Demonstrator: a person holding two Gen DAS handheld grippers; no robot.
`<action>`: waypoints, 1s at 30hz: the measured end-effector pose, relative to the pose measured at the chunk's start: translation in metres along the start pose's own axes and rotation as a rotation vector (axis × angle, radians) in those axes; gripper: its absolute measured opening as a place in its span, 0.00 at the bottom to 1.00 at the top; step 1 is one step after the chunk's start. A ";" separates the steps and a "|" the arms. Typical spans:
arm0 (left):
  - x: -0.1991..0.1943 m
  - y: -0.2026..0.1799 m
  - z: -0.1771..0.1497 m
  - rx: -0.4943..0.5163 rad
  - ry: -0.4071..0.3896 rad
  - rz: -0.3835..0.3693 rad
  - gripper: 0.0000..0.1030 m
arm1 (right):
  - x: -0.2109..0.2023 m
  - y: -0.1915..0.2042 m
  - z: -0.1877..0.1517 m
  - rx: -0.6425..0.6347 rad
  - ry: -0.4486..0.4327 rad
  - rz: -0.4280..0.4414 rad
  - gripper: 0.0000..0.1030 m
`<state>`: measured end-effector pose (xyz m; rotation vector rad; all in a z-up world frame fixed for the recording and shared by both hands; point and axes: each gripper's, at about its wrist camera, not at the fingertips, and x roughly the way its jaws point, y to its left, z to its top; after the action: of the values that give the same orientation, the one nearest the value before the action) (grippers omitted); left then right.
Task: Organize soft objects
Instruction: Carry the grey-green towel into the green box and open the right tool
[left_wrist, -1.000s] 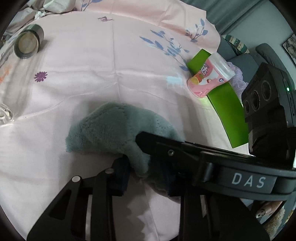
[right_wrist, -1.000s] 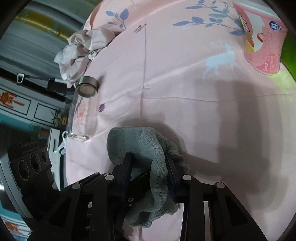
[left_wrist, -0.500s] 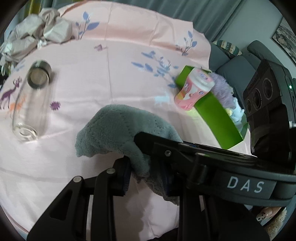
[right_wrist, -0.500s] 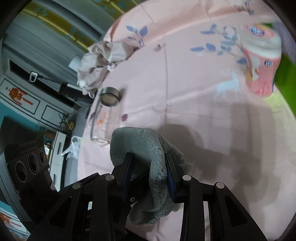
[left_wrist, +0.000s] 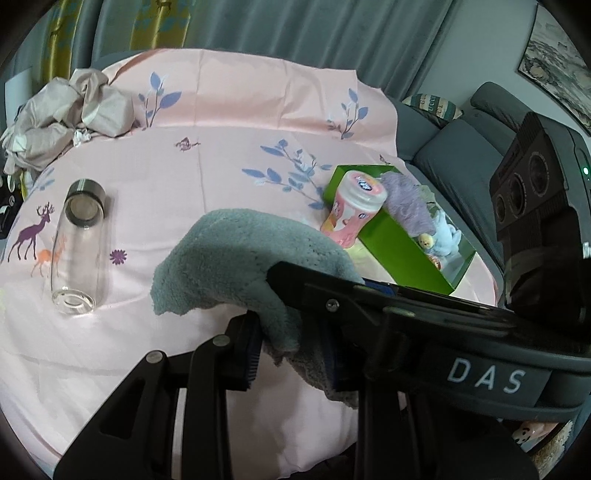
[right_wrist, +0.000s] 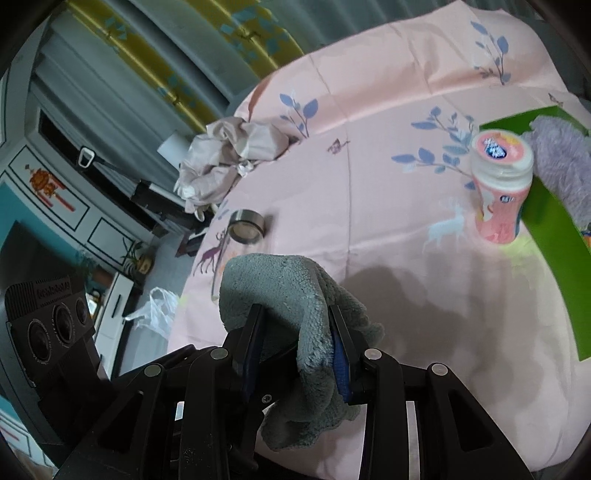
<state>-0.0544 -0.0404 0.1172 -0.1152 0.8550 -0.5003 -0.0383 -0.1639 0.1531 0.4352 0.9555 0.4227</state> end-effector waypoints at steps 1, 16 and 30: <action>-0.002 -0.002 0.001 0.005 -0.004 0.000 0.23 | -0.002 0.001 0.000 -0.001 -0.005 0.000 0.36; -0.017 -0.030 0.013 0.080 -0.067 -0.011 0.24 | -0.039 0.006 0.005 -0.026 -0.105 -0.017 0.36; -0.015 -0.085 0.038 0.220 -0.120 -0.067 0.24 | -0.095 -0.015 0.017 0.003 -0.257 -0.061 0.36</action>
<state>-0.0663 -0.1114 0.1779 0.0279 0.6760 -0.6411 -0.0702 -0.2290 0.2179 0.4495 0.7184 0.3015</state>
